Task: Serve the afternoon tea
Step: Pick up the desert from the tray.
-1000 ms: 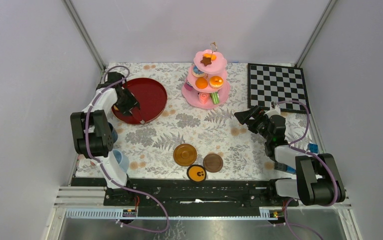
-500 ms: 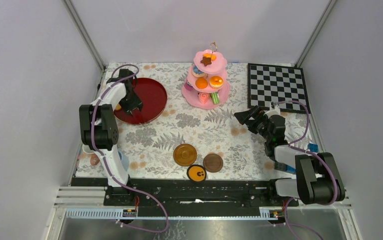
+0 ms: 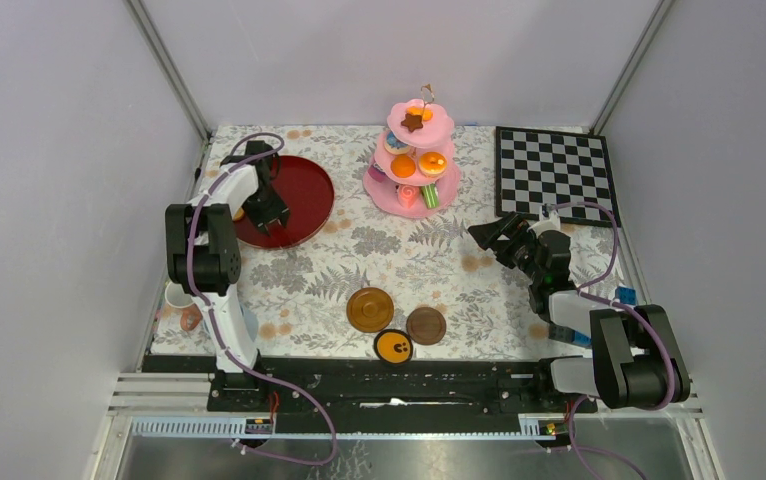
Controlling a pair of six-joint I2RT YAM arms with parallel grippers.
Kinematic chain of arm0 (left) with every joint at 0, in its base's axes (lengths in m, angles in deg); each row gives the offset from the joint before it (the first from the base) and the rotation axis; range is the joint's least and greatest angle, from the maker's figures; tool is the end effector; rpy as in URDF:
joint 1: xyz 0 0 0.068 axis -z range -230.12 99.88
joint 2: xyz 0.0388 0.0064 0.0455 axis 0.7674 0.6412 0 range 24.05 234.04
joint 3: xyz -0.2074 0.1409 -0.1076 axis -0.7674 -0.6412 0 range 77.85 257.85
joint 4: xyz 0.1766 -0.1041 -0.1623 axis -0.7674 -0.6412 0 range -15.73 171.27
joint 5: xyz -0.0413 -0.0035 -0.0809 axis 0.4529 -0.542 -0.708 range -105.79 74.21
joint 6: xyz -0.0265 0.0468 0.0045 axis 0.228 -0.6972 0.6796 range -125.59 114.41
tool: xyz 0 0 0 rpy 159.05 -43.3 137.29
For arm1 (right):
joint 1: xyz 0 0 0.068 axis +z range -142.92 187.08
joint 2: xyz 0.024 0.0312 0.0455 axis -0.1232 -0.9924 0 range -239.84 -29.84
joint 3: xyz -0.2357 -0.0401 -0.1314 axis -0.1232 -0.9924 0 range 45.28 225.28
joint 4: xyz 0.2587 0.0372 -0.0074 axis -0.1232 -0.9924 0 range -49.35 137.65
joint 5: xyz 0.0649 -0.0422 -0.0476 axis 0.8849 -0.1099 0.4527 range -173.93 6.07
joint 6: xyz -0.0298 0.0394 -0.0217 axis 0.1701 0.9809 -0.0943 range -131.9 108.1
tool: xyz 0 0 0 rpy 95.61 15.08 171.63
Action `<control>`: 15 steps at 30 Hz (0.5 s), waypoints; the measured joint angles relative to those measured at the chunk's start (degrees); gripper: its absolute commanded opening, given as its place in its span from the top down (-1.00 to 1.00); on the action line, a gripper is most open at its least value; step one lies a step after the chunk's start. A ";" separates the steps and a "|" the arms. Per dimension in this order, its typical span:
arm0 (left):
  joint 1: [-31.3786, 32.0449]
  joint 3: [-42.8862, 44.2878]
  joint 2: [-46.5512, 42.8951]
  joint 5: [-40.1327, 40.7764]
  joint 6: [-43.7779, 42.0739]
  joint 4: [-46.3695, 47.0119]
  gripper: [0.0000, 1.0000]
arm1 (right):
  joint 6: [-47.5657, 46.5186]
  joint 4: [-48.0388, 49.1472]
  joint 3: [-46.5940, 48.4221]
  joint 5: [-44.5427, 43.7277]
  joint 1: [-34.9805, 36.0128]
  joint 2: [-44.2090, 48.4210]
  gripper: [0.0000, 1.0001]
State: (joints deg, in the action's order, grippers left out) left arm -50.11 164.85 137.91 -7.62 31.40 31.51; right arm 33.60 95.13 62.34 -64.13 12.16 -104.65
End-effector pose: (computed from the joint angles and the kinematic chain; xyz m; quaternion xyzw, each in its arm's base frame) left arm 0.3977 0.0049 0.1915 -0.3221 0.9369 0.0301 0.1327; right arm 0.2360 0.0331 0.1739 0.1578 0.7476 0.3891 0.5146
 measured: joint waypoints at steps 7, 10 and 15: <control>0.00 0.66 0.63 0.20 -0.09 -0.98 0.17 | 0.00 0.02 -0.07 -0.02 0.00 0.00 -0.97; -0.11 0.66 0.63 0.17 -0.11 -1.11 0.11 | 0.00 0.02 -0.11 -0.02 0.00 0.00 -0.97; -0.57 0.66 0.66 0.04 -0.33 -1.25 0.07 | 0.00 0.02 -0.11 -0.02 0.00 0.00 -0.97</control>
State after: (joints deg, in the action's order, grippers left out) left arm -50.68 165.50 138.56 -7.58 31.07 30.27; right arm 33.60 95.16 62.23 -64.16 12.16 -104.65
